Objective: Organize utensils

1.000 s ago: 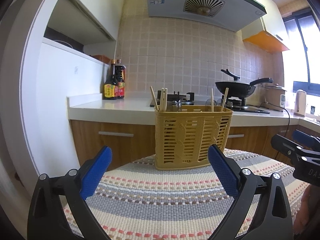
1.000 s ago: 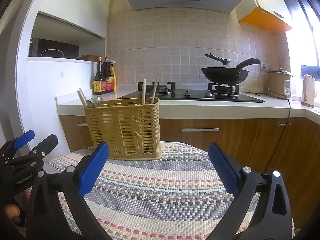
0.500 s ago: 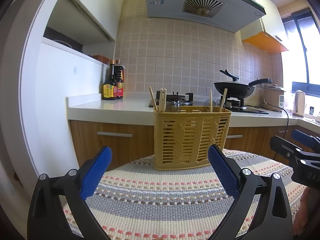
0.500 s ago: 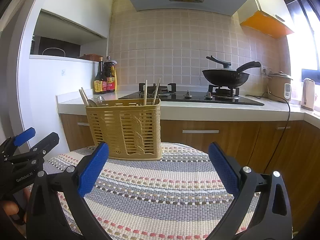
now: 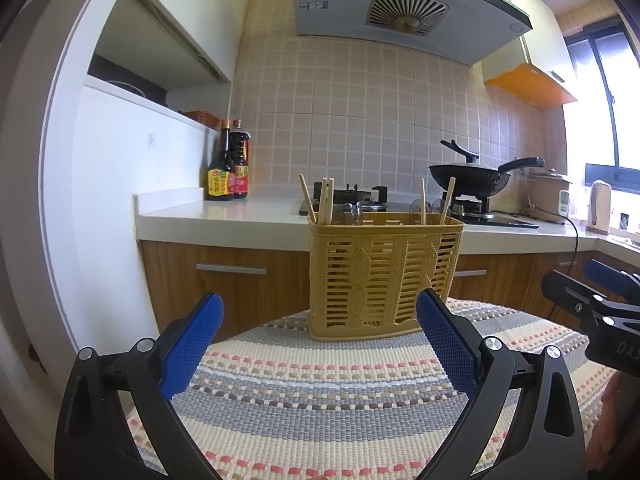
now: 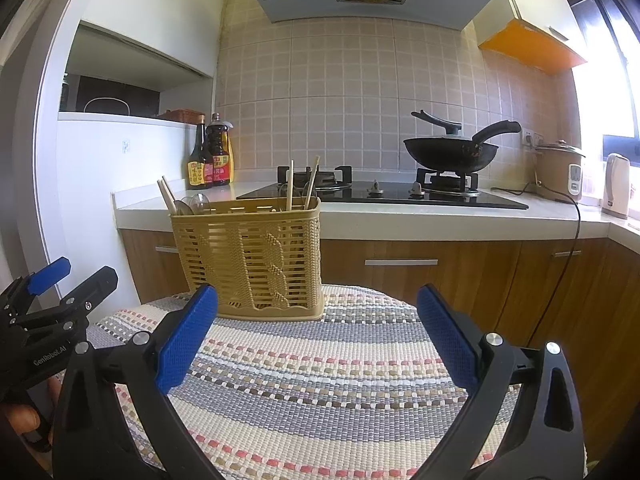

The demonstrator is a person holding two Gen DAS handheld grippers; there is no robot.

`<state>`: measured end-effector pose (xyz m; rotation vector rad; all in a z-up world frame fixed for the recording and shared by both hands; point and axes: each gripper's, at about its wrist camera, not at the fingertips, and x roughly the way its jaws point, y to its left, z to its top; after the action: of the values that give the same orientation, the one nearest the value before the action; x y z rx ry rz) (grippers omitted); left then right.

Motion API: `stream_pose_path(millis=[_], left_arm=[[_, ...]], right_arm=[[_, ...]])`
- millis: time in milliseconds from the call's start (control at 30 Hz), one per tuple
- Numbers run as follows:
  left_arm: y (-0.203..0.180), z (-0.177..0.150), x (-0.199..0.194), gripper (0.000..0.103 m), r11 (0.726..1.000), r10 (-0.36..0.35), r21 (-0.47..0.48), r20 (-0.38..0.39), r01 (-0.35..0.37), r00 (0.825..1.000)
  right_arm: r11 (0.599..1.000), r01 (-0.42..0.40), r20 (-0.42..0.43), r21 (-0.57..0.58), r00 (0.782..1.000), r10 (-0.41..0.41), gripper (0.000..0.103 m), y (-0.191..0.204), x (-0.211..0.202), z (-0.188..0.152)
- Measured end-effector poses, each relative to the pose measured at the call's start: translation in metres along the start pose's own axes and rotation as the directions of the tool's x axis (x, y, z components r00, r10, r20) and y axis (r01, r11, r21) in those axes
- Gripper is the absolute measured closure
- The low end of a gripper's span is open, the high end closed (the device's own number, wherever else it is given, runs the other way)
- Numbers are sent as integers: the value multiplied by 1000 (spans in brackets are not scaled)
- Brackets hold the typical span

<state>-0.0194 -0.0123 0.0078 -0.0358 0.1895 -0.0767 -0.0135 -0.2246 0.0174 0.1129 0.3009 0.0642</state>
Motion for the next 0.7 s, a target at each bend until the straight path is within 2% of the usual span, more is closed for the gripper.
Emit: stream_pose_path(millis=[167, 700], left_arm=[[1, 0, 2, 9, 1000, 27, 9, -11, -27, 1000], [1, 0, 3, 9, 1000, 16, -4, -17, -16, 1000]], right_arm=[[1000, 3, -15, -3, 1000, -3, 8, 1, 3, -2], [1000, 3, -25, 3, 1000, -3, 8, 2, 4, -3]])
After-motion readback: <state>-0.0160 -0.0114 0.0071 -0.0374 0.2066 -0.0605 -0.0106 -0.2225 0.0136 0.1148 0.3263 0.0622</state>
